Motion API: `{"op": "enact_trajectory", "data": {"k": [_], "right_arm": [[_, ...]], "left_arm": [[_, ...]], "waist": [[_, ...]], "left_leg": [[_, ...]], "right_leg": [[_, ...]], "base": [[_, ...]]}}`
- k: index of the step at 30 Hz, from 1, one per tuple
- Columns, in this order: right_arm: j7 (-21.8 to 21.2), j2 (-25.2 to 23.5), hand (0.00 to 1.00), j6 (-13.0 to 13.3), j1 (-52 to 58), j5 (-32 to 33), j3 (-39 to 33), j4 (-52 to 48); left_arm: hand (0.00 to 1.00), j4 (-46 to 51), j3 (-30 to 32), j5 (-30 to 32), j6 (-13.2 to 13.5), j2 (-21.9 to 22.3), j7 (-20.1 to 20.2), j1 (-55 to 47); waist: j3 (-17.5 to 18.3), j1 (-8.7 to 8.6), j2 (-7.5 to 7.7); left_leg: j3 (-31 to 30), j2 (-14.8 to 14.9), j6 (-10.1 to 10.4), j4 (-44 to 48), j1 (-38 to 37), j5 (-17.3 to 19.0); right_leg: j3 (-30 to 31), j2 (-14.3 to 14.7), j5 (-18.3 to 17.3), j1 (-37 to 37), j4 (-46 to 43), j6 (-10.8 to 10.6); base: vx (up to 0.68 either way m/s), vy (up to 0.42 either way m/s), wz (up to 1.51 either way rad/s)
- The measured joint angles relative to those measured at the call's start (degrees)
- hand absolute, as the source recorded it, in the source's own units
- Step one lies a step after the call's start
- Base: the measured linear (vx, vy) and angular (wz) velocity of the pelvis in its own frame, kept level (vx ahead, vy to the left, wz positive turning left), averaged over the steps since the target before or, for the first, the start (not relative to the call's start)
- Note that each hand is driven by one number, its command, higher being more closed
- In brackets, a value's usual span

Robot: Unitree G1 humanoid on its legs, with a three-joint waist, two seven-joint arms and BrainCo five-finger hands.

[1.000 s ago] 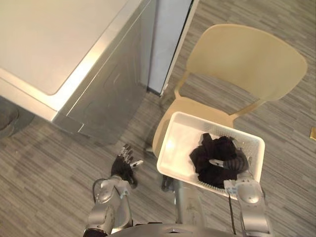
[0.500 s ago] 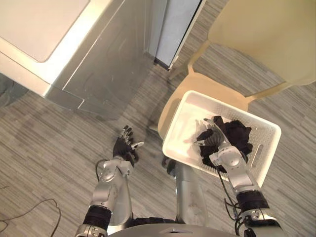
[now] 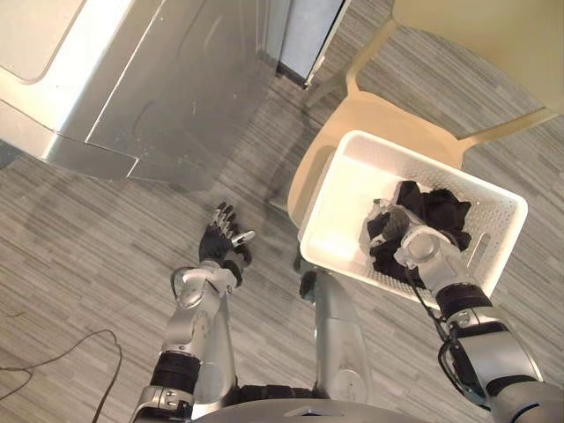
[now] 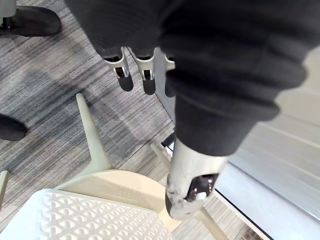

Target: Pick up the laundry basket with both hands and put the clothes into the washing machine.

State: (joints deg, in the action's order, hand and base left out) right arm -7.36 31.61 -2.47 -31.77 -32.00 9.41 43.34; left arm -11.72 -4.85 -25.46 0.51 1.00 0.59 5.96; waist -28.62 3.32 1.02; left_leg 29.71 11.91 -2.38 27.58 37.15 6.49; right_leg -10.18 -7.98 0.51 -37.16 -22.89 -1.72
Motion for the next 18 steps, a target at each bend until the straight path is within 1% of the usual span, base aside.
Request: {"op": "enact_trajectory", "data": {"k": [1,3,4,6,7,8,9,10,11,14,17,18], "right_arm": [[0.08,0.62,0.00,0.02,-1.74,-0.09,0.10,1.01],[0.15,1.93,0.00,-0.03,-5.27,-0.77,1.39,3.73],[0.09,2.50,0.00,-0.18,-6.41,-1.50,2.03,5.15],[-0.42,4.21,0.00,-2.85,-7.50,-3.96,6.49,12.88],[-0.86,4.13,0.00,-3.39,-7.61,-4.39,7.35,14.36],[-1.45,4.08,1.00,-4.31,-7.79,-4.41,7.95,15.03],[-2.67,4.46,1.00,-4.06,-8.11,-4.38,8.20,15.05],[-3.33,4.98,1.00,-4.01,-8.26,-4.40,8.41,15.48],[-3.38,4.98,1.00,-4.08,-8.61,-4.40,8.42,16.27],[-3.84,4.97,1.00,-4.06,-9.64,-4.40,8.49,16.28],[-2.49,4.89,1.00,-4.11,-9.63,-4.19,8.49,16.54],[-1.04,4.91,1.00,-4.15,-9.64,-2.86,8.36,16.90]], "left_arm": [[0.00,0.09,-0.23,-0.42,0.00,0.05,0.31,0.00],[0.00,1.56,-0.46,-1.40,-0.01,0.06,1.08,0.05],[0.00,2.25,-0.73,-1.81,0.00,0.08,1.18,0.13],[0.00,4.10,-2.28,-3.27,0.02,0.53,1.81,0.32],[0.00,4.60,-2.28,-3.69,0.08,0.84,2.09,0.06],[0.00,4.96,-1.78,-4.48,0.13,1.19,2.19,-0.19],[0.00,4.95,-1.90,-5.00,0.08,1.22,2.25,-0.16],[0.00,5.52,-2.36,-5.63,0.08,1.67,2.64,-0.07],[0.00,6.31,-2.44,-5.99,0.09,2.26,2.79,-0.13],[0.00,7.01,-2.95,-6.99,0.13,2.41,3.48,0.26],[0.00,6.98,-4.18,-7.03,0.12,2.39,3.58,0.25],[0.00,6.97,-4.50,-7.14,0.12,2.38,3.62,0.27]], "waist": [[0.09,-0.09,-0.20],[0.04,-0.25,-0.50],[-0.03,-0.04,-0.62],[-0.15,1.75,-2.33],[-0.18,1.96,-2.68],[-0.26,1.72,-3.01],[-0.22,1.27,-3.04],[-0.16,1.36,-3.16],[-0.09,1.48,-3.29],[0.06,1.03,-3.55],[0.19,1.17,-3.78],[0.58,1.08,-4.39]], "left_leg": [[0.41,-0.90,0.21,-1.16,-0.36,-0.39],[1.03,-1.70,0.53,-2.56,-0.36,-1.03],[1.13,-1.97,0.60,-3.10,-0.36,-1.35],[1.46,-3.21,0.81,-5.62,-0.41,-2.81],[1.63,-3.50,0.61,-6.21,-0.45,-3.20],[1.89,-4.11,0.32,-7.19,-0.81,-3.84],[2.09,-4.55,0.18,-7.81,-1.40,-4.14],[2.61,-4.91,0.04,-8.28,-2.09,-4.24],[3.04,-5.07,0.03,-8.64,-2.37,-4.28],[3.35,-5.09,0.11,-8.74,-2.60,-4.34],[3.83,-5.10,0.28,-9.00,-3.21,-4.44],[3.96,-5.11,0.33,-9.02,-3.35,-4.48]], "right_leg": [[0.41,-0.55,0.14,-0.36,0.12,-0.02],[0.68,-1.03,0.52,-1.03,0.38,-0.04],[0.74,-1.14,0.69,-1.21,0.54,-0.14],[0.45,-1.87,0.72,-1.88,0.62,-0.16],[0.51,-2.06,0.73,-2.19,0.47,-0.17],[0.69,-2.43,0.85,-2.46,0.04,-0.45],[0.83,-2.69,0.69,-2.40,-0.33,-0.41],[1.50,-2.84,0.35,-2.45,-0.84,-0.33],[1.91,-2.92,0.31,-2.64,-1.02,-0.38],[2.44,-2.96,0.13,-2.98,-1.48,-0.15],[3.09,-2.87,-0.02,-2.99,-1.78,0.02],[3.24,-2.87,-0.02,-2.97,-1.77,0.02]], "base": [[-0.02,0.025,-0.06],[-0.02,0.010,0.00],[-0.03,-0.008,0.09],[-0.02,-0.022,0.18],[0.00,-0.027,0.13],[0.01,-0.022,0.06],[0.00,0.000,0.00],[0.00,-0.012,-0.07],[-0.02,-0.015,-0.11],[-0.03,-0.022,-0.08],[-0.06,-0.029,-0.07],[-0.06,-0.025,-0.05]]}}
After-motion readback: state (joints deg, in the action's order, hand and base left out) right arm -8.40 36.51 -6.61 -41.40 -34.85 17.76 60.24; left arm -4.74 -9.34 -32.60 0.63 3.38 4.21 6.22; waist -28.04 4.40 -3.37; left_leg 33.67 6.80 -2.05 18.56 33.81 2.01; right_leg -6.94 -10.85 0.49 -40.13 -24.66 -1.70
